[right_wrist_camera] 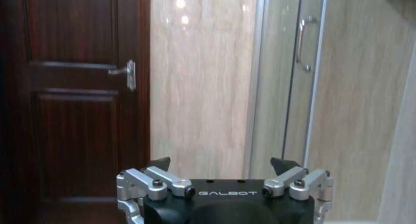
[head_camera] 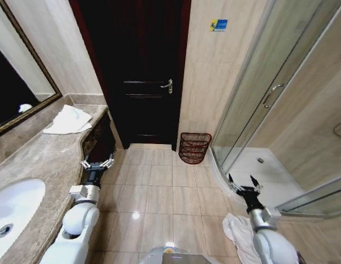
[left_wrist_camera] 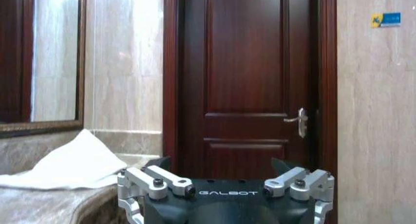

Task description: Discard the used towel into the hamper.

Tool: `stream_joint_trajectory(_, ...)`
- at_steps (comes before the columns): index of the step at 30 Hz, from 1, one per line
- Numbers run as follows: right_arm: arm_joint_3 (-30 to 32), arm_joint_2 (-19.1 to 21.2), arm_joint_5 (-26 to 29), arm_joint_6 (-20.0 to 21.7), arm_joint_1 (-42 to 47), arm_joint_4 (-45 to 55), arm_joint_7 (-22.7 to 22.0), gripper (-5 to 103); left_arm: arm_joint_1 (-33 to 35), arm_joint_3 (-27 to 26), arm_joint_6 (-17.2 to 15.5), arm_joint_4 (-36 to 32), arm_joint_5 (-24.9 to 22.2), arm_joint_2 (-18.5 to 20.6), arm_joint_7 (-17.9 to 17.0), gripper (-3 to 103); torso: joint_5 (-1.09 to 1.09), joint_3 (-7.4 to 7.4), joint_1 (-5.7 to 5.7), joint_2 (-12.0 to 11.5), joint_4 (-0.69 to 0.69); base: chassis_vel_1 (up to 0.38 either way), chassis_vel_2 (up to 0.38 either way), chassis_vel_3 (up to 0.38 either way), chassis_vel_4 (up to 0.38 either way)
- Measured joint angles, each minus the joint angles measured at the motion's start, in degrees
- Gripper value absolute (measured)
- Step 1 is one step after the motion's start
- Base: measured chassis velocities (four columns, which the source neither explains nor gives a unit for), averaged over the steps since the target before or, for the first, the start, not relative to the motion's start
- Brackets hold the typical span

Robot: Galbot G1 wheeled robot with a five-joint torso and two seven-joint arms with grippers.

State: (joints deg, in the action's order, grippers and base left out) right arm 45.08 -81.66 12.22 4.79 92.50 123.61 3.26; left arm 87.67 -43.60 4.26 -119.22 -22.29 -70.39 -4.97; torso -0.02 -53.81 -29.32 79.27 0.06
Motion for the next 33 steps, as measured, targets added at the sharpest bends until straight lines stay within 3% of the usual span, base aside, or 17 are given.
stream_joint_trajectory(6,-0.96,-0.84,-1.28,-0.22,-3.94,0.02,0.5,100,2.73,2.19,-0.17,0.04,0.05,-1.21,-0.02,100,0.02,0.0,0.0,0.0,0.01,0.0,0.0,0.0,0.0)
stream_joint_trajectory(9,-1.9,-1.29,-1.91,3.44,-5.75,1.88,0.98,100,2.73,2.93,-0.42,0.06,2.33,-2.36,-0.01,100,0.01,0.0,0.0,0.0,0.01,0.0,0.0,0.0,0.0)
stream_joint_trajectory(15,-2.1,-1.15,-1.25,6.11,-4.45,4.85,2.41,100,0.14,2.91,-0.25,-1.03,5.15,-3.87,0.76,100,0.02,0.0,0.0,0.0,-0.02,0.0,0.0,0.0,0.0)
stream_joint_trajectory(33,-2.18,-0.59,0.89,6.11,-2.07,7.72,2.55,100,0.73,3.09,-2.71,-5.06,7.36,-5.3,1.5,100,0.02,0.0,0.0,0.0,0.0,0.0,0.0,0.0,0.0)
